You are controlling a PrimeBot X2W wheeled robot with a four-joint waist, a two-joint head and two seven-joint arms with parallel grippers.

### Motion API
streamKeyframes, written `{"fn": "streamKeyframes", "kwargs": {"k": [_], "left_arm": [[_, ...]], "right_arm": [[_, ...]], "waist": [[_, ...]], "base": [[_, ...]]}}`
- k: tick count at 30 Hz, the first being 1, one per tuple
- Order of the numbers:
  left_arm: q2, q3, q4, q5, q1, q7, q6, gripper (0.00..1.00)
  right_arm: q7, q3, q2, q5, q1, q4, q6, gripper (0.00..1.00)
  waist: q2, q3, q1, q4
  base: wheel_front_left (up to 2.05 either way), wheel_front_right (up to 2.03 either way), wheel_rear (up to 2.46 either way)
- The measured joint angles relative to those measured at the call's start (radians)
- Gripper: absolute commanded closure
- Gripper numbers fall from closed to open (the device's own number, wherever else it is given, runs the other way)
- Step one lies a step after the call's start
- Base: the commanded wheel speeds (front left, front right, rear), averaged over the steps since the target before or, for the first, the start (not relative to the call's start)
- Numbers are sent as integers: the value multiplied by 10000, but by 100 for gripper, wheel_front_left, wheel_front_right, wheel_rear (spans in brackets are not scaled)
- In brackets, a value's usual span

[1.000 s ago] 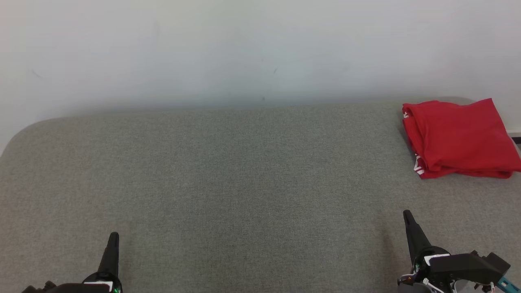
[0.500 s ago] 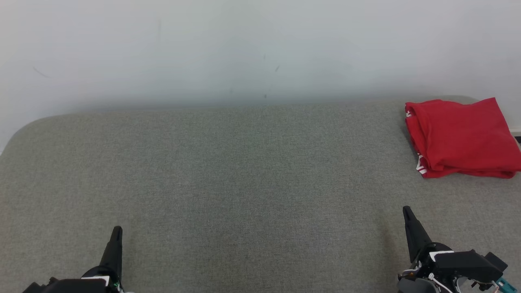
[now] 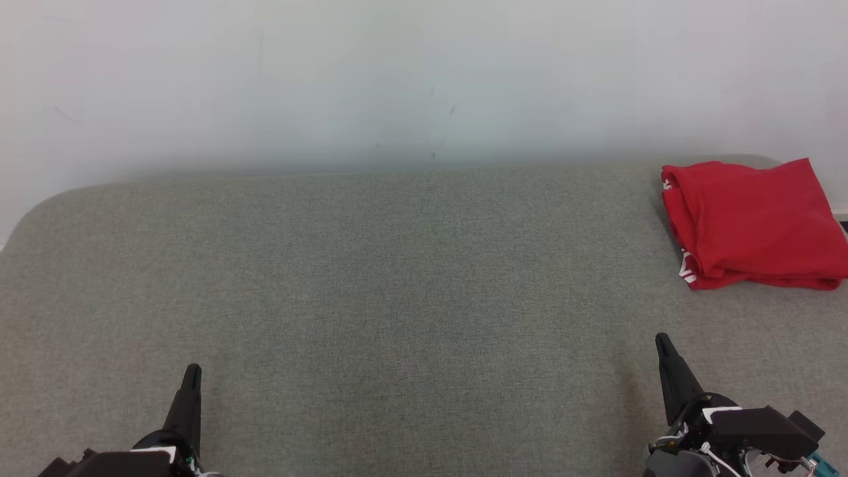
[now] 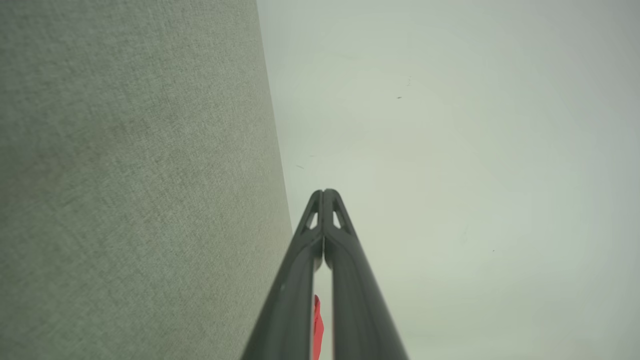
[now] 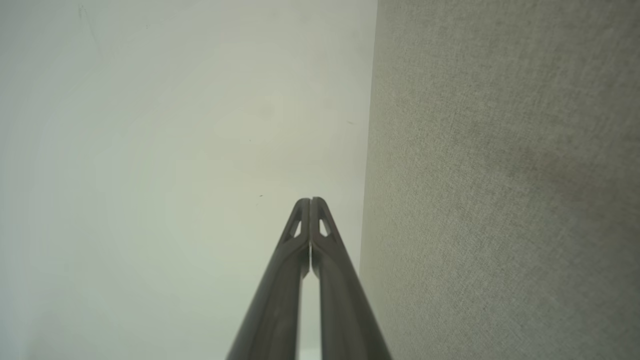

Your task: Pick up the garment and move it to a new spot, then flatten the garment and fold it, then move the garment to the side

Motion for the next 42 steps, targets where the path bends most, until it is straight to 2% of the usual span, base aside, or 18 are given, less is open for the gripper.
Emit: {"fn": "streamKeyframes", "kwargs": {"k": [42], "left_arm": [[-2,-4,0,-2,-3,0,0,100]], "right_arm": [[0,0,2,-2,-2,-2,0,100]], "waist": [[0,-1,0,0]], "base": [[0,0,0]]}}
